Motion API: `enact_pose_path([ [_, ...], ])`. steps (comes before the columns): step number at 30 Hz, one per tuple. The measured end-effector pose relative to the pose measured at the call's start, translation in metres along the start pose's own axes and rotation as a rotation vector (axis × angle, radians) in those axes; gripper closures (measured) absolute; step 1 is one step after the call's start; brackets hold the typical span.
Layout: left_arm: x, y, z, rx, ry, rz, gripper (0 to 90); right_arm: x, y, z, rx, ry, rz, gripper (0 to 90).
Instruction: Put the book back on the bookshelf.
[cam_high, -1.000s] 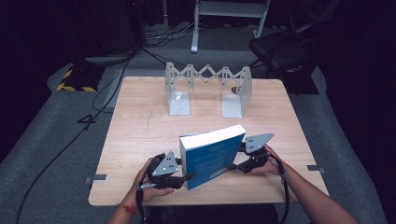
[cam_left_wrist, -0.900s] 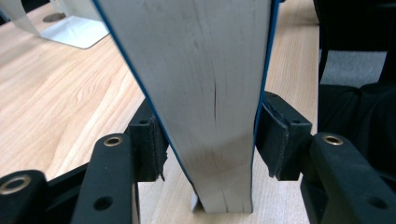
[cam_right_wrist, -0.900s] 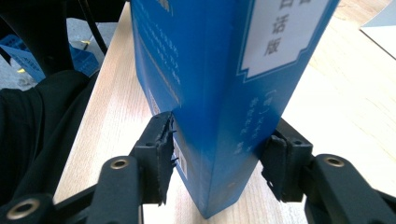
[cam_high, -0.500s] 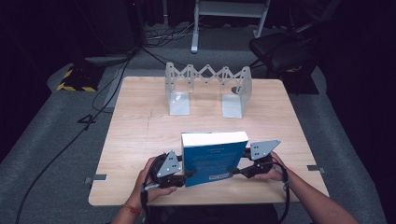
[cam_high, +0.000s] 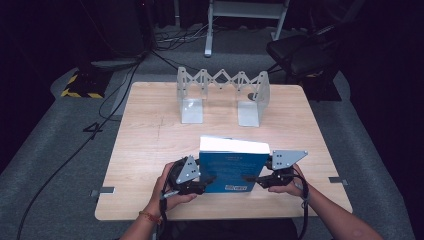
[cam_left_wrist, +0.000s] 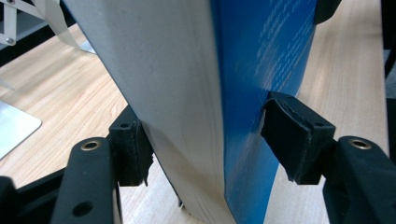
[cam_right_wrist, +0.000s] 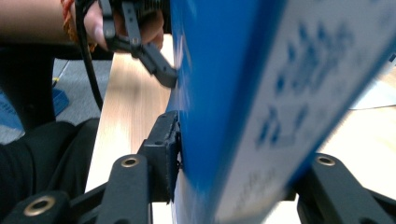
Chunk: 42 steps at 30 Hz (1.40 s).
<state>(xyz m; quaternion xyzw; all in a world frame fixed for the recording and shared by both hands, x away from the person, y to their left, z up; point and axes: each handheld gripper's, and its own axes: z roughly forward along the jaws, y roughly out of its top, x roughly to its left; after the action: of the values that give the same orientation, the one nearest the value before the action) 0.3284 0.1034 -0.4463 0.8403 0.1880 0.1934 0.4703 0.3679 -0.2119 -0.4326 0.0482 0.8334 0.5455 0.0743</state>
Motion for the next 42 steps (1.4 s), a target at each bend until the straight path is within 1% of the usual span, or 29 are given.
enact_pose_path([
  [1,0.001,0.001,0.001,0.003,-0.002,0.006,36.1,0.0,0.002,0.001,-0.007,-0.003,-0.002,53.7],
  [2,0.001,0.002,0.003,-0.001,-0.004,-0.001,35.4,0.0,0.004,0.001,-0.009,-0.008,-0.004,53.8],
  [3,0.002,0.003,0.005,-0.001,-0.008,0.001,34.8,0.0,0.006,0.001,-0.015,-0.004,-0.002,54.3],
  [5,0.003,0.004,0.008,-0.002,-0.008,-0.003,34.3,0.0,0.008,0.001,-0.026,-0.015,-0.003,54.7],
  [9,0.008,0.007,0.015,-0.004,-0.02,0.0,33.5,-0.002,0.007,-0.003,-0.036,-0.022,0.015,58.1],
  [10,0.009,0.008,0.017,-0.004,-0.028,0.004,33.4,-0.003,0.007,-0.004,-0.034,-0.022,0.015,58.6],
  [13,0.011,0.011,0.022,-0.004,-0.031,0.003,32.9,-0.004,0.006,-0.007,-0.032,-0.03,0.018,59.9],
  [15,0.011,0.014,0.028,-0.003,-0.026,0.01,32.6,-0.005,0.006,-0.01,-0.028,-0.043,0.022,60.8],
  [17,0.013,0.017,0.033,0.001,-0.022,0.013,32.6,-0.006,0.006,-0.014,-0.028,-0.063,0.014,61.1],
  [20,0.02,0.022,0.045,0.004,-0.032,0.02,32.5,-0.009,0.006,-0.019,-0.014,-0.102,-0.007,61.1],
  [21,0.021,0.024,0.047,0.005,-0.033,0.021,32.5,-0.011,0.005,-0.02,-0.015,-0.111,0.004,61.1],
  [24,0.026,0.029,0.056,0.008,-0.051,-0.001,30.5,-0.017,0.0,-0.023,-0.031,-0.125,0.037,60.7],
  [25,0.028,0.03,0.058,0.01,-0.061,-0.003,29.3,-0.019,-0.001,-0.024,-0.037,-0.133,0.05,60.5],
  [27,0.03,0.03,0.06,0.004,-0.067,-0.009,28.6,-0.021,-0.003,-0.025,-0.043,-0.138,0.06,60.3],
  [30,0.031,0.03,0.061,0.0,-0.071,-0.017,28.1,-0.021,-0.003,-0.024,-0.048,-0.142,0.07,60.3],
  [31,0.032,0.029,0.061,0.0,-0.081,-0.02,27.6,-0.021,-0.003,-0.024,-0.045,-0.141,0.069,60.7],
  [32,0.032,0.029,0.061,0.0,-0.081,-0.02,27.4,-0.02,-0.002,-0.024,-0.04,-0.142,0.07,61.0],
  [34,0.033,0.027,0.059,-0.001,-0.088,-0.04,26.5,-0.018,-0.001,-0.024,-0.037,-0.143,0.068,61.2],
  [36,0.033,0.024,0.057,0.025,-0.081,-0.065,25.6,-0.015,0.0,-0.023,-0.035,-0.145,0.06,61.2],
  [37,0.033,0.024,0.057,0.025,-0.081,-0.065,25.8,-0.015,0.0,-0.023,-0.035,-0.145,0.06,61.2],
  [38,0.033,0.021,0.054,0.042,-0.06,-0.065,25.8,-0.014,0.0,-0.023,-0.032,-0.147,0.055,61.2],
  [42,0.034,0.004,0.039,0.115,-0.025,-0.096,26.5,-0.01,0.0,-0.023,-0.035,-0.164,0.051,61.2],
])
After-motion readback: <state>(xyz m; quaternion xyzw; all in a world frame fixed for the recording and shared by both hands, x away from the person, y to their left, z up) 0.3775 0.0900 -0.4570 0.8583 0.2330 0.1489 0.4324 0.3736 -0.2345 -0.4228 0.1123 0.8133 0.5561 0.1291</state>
